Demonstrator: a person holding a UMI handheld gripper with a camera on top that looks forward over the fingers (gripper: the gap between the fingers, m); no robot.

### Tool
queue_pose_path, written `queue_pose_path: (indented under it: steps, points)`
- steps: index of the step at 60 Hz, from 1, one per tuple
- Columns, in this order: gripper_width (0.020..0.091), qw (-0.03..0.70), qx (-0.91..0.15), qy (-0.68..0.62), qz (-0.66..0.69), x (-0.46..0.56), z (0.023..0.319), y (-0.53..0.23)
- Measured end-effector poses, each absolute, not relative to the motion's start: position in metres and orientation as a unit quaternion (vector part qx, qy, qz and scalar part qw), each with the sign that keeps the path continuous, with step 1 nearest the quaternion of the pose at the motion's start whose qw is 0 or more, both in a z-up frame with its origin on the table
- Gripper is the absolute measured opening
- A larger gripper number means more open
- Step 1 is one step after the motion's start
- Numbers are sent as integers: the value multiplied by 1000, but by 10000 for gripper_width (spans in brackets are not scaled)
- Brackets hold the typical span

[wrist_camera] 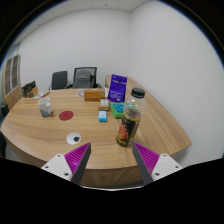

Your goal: Pour water

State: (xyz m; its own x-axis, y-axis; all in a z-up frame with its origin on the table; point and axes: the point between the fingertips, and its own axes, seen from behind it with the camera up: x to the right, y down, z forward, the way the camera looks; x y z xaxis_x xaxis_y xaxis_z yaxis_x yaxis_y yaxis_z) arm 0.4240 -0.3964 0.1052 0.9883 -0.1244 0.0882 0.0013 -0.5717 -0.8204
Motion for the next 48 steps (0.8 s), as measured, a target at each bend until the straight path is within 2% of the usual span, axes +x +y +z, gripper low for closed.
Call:
queue_pose_path:
  steps: [13,22,29,32,34,41,42,44,48]
  points:
    - [849,495,-867,38,-46,488,88,-328]
    - [796,523,-851,33,-37,499,84,-280]
    - [652,532,-845,28,-37,498,78,-261]
    - [538,538,-841,28,-45,505,77,-254]
    - [537,544,-838,33,-41,504,79,-253]
    - [462,550,-833,40,-42,505,79,-252]
    - [425,551,-832,39,-44,506,79,-252]
    - [398,551,-832,40,-48,507,80,-252]
    - [377,550,-832,38,-54,509,80,-252]
